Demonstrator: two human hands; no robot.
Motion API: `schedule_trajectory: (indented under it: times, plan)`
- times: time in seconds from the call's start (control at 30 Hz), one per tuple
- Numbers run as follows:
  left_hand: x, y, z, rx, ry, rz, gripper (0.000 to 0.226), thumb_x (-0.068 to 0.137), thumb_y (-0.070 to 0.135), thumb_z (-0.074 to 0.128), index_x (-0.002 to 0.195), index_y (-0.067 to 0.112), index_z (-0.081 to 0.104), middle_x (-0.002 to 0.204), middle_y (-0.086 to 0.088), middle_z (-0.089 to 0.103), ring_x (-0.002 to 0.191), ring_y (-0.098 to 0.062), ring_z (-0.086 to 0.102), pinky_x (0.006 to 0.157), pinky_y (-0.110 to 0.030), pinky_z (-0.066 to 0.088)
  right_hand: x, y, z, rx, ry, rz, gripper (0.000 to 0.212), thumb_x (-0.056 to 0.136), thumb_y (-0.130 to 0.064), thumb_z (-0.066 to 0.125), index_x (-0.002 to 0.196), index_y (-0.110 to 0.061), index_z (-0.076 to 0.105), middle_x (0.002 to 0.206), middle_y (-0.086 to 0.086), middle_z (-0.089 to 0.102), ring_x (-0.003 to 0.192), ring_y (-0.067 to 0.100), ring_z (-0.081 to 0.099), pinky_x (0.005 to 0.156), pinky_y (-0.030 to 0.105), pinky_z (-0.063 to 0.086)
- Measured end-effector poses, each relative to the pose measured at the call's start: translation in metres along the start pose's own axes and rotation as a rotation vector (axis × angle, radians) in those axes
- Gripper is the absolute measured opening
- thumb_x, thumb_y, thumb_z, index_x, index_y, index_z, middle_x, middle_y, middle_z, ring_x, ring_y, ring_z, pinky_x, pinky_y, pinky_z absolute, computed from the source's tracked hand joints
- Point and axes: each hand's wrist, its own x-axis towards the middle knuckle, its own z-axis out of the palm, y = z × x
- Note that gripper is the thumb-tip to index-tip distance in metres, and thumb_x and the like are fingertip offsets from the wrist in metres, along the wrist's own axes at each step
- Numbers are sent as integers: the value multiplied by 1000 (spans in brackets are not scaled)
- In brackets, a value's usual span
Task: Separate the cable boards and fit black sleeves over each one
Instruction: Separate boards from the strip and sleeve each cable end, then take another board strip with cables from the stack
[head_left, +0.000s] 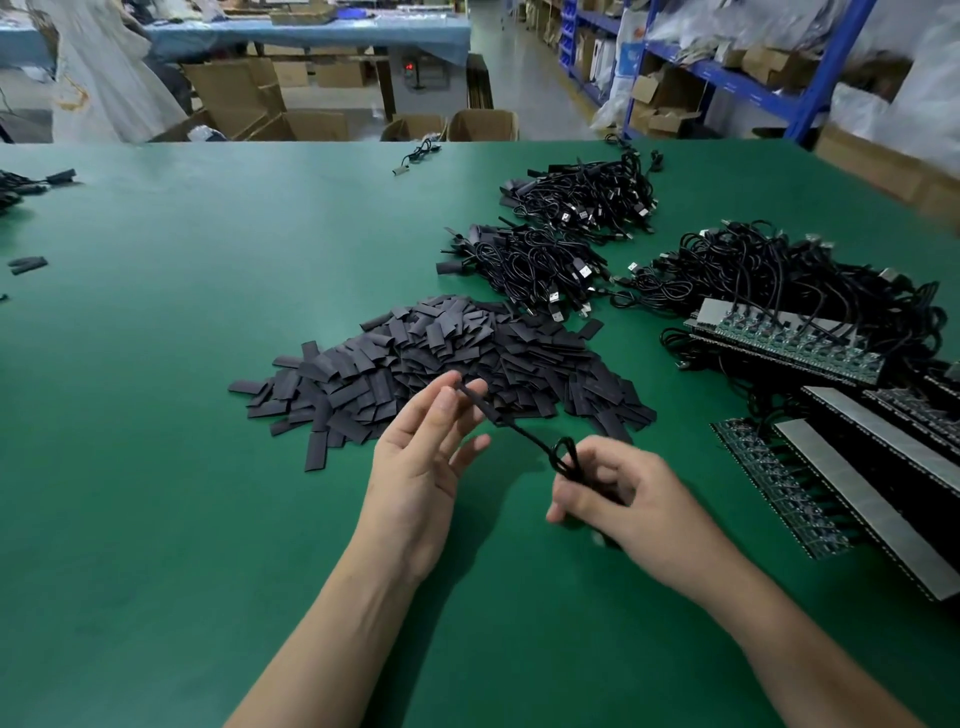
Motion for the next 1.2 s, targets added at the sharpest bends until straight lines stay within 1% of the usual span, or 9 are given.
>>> schedule_trajectory:
  times: [0.13, 0.23, 0.37, 0.47, 0.57, 0.7, 0.83, 1.03, 1.2]
  plan:
    - [3, 0, -2, 49, -8, -26, 43, 88, 34, 70, 129, 22, 67, 122, -10, 74, 95, -14, 73, 74, -27, 59, 19, -12, -12, -72, 196, -72, 13, 92, -38, 70, 87, -28, 63, 72, 1, 72, 52, 12, 62, 54, 25, 50]
    - [1, -6, 0, 138, -36, -20, 49, 87, 37, 71, 133, 19, 63, 122, -11, 73, 97, -17, 72, 76, -27, 58, 55, -33, -28, -227, 331, -145, 10, 95, -33, 69, 90, -31, 61, 70, -10, 71, 50, -1, 59, 51, 12, 45]
    - [-2, -10, 1, 298, -100, -4, 32, 94, 34, 63, 124, 25, 71, 118, -8, 75, 99, -19, 71, 77, -25, 57, 139, -71, -53, -422, 490, -197, 17, 97, -35, 70, 101, -22, 61, 86, -6, 71, 73, 5, 68, 69, 19, 52]
    - [-5, -9, 1, 369, -152, -1, 27, 96, 35, 62, 119, 28, 74, 116, -6, 76, 99, -17, 72, 77, -25, 57, 200, -97, -68, -559, 509, -89, 47, 92, -43, 75, 124, -14, 58, 117, 4, 67, 109, 23, 65, 94, 37, 52]
    - [-6, -8, -1, 410, -158, 16, 25, 96, 34, 61, 116, 28, 75, 114, -4, 77, 99, -17, 71, 78, -27, 57, 215, -99, -68, -708, 454, 13, 71, 89, -45, 77, 144, -13, 46, 141, 11, 55, 127, 27, 55, 102, 39, 45]
    - [-6, -8, 2, 432, -161, 28, 22, 95, 32, 60, 109, 27, 77, 111, -3, 78, 95, -15, 72, 76, -26, 57, 162, -62, -47, -803, 459, -153, 41, 94, -30, 72, 130, -16, 59, 132, 6, 56, 125, 23, 53, 108, 42, 44]
    - [-6, -11, 3, 538, -179, 58, 21, 96, 27, 60, 109, 22, 76, 107, -1, 78, 91, -13, 72, 76, -27, 57, 84, -19, -42, -799, 461, -176, 16, 95, -22, 70, 111, -18, 67, 112, -4, 59, 112, 17, 55, 100, 38, 47]
    - [-18, -16, 18, 840, -201, 181, 12, 100, 18, 66, 105, 23, 76, 101, 5, 76, 92, -18, 72, 79, -32, 58, -6, 28, -31, -745, 511, -67, 10, 93, -13, 71, 98, -20, 67, 98, -8, 56, 96, 14, 55, 82, 30, 46]
    - [-4, -19, 75, 1126, -351, 310, 17, 97, 20, 68, 112, 19, 74, 105, 9, 73, 93, -3, 66, 79, -15, 50, -4, 31, -32, -771, 547, -14, 11, 91, -15, 70, 97, -17, 62, 97, -2, 55, 96, 24, 55, 81, 38, 45]
